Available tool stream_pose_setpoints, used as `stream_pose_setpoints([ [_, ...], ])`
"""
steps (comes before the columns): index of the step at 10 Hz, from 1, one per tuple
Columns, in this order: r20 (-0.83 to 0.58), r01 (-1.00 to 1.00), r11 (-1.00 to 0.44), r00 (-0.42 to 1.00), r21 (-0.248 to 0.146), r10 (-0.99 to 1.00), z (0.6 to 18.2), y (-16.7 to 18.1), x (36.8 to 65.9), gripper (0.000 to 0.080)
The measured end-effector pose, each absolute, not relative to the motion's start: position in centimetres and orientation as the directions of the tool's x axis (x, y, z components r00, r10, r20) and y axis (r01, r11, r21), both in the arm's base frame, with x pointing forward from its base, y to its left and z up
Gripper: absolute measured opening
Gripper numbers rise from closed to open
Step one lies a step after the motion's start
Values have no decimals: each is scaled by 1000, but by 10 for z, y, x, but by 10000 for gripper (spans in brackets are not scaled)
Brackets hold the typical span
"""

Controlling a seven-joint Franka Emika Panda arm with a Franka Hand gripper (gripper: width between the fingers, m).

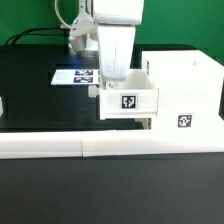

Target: Assemble drawer

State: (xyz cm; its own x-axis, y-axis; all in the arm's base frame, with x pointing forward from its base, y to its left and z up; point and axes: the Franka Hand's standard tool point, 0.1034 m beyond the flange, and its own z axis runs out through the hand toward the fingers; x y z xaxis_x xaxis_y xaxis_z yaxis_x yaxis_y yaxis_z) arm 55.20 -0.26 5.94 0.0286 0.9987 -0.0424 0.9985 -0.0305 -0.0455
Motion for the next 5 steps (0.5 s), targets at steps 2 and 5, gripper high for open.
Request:
stream_pose_setpoints([
  [2, -41, 999, -21, 20, -43, 999, 59, -2, 550, 42],
  [5, -40, 998, -45, 44, -36, 998, 59, 0, 547, 42],
])
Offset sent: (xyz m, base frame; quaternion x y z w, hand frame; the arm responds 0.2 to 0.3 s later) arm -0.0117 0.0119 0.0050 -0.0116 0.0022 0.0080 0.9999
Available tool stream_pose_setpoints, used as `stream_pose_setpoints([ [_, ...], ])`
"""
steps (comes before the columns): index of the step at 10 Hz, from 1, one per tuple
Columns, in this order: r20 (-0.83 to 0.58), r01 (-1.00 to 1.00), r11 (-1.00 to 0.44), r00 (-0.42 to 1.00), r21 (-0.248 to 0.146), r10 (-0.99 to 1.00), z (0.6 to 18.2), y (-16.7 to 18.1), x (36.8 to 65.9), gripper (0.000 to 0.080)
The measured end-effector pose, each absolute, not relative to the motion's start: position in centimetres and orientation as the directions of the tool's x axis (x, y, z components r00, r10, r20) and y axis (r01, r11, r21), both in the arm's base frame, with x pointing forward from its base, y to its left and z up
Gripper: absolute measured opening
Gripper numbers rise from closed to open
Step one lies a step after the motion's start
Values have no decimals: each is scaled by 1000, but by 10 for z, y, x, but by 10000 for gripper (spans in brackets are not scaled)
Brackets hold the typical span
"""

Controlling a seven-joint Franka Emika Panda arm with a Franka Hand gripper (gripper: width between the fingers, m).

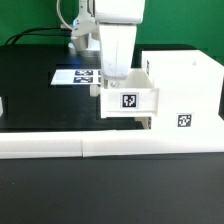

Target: Assemble drawer

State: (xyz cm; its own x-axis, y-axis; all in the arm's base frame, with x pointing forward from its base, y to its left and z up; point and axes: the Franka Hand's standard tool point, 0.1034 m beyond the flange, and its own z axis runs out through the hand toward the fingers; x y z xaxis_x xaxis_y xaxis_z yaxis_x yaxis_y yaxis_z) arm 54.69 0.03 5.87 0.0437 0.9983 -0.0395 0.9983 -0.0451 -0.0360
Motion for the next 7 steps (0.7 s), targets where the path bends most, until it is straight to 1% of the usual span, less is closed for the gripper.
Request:
stream_pose_setpoints([
  [6, -39, 998, -42, 41, -37, 998, 58, 2, 546, 43],
  [7, -35, 999, -40, 39, -25, 999, 58, 3, 547, 43],
])
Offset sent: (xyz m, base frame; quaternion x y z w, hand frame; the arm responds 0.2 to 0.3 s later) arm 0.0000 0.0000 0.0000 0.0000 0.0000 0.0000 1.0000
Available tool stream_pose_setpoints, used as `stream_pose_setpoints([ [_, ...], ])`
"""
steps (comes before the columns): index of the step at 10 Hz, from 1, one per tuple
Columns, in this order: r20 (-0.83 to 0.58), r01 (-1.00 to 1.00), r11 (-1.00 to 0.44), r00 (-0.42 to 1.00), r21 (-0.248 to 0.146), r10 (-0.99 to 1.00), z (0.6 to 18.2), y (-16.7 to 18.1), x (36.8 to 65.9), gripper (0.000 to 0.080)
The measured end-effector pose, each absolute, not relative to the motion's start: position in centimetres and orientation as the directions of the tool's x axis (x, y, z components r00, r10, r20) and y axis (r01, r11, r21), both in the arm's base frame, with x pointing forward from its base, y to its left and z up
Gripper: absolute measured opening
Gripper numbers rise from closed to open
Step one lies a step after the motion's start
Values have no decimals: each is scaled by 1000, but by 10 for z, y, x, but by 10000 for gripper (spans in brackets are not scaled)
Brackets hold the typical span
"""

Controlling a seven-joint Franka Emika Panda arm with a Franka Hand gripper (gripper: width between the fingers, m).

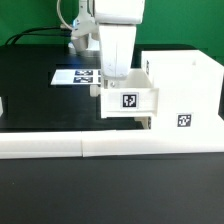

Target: Assemble drawer

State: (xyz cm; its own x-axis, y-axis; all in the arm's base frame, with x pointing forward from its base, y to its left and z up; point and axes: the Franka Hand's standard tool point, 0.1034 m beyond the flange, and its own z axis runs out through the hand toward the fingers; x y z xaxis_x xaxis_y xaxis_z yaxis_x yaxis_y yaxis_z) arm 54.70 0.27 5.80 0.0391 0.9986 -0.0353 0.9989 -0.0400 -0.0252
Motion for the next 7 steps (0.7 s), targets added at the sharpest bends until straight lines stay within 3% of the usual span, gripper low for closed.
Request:
stream_pose_setpoints([
  [1, -28, 999, -39, 38, -5, 999, 57, 4, 547, 44],
  [7, -25, 999, -49, 49, -1, 998, 57, 12, 549, 44],
])
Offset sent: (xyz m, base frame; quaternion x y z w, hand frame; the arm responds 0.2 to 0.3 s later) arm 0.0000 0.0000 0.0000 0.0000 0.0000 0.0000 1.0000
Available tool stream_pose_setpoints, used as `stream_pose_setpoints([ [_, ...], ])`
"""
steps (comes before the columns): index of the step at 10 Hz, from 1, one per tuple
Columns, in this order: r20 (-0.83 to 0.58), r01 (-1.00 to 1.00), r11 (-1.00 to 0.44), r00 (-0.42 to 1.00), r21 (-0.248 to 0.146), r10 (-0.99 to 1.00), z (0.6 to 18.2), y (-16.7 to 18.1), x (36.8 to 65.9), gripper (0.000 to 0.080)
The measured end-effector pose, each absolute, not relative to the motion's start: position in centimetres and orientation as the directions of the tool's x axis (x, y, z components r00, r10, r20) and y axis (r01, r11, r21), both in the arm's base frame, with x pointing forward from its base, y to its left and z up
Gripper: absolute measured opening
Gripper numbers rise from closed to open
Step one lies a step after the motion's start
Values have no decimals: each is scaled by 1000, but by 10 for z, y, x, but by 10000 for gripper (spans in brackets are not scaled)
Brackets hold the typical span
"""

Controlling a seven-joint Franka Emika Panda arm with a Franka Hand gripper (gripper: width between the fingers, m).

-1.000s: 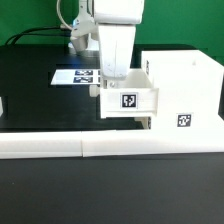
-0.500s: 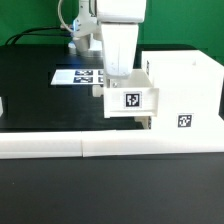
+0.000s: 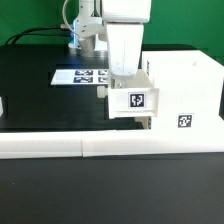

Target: Assemble drawer

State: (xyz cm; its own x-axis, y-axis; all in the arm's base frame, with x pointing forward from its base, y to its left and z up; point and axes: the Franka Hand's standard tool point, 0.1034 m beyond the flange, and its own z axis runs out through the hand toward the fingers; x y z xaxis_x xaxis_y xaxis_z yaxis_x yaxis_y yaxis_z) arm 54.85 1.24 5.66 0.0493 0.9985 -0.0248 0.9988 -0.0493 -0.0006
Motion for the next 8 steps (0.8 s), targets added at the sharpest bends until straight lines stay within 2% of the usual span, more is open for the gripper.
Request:
stream_pose_setpoints([
  [6, -28, 999, -48, 48, -9, 998, 57, 13, 549, 44],
  [7, -28, 999, -48, 48, -9, 998, 57, 13, 549, 144],
  [8, -29, 999, -49, 49, -9, 998, 60, 14, 549, 284],
])
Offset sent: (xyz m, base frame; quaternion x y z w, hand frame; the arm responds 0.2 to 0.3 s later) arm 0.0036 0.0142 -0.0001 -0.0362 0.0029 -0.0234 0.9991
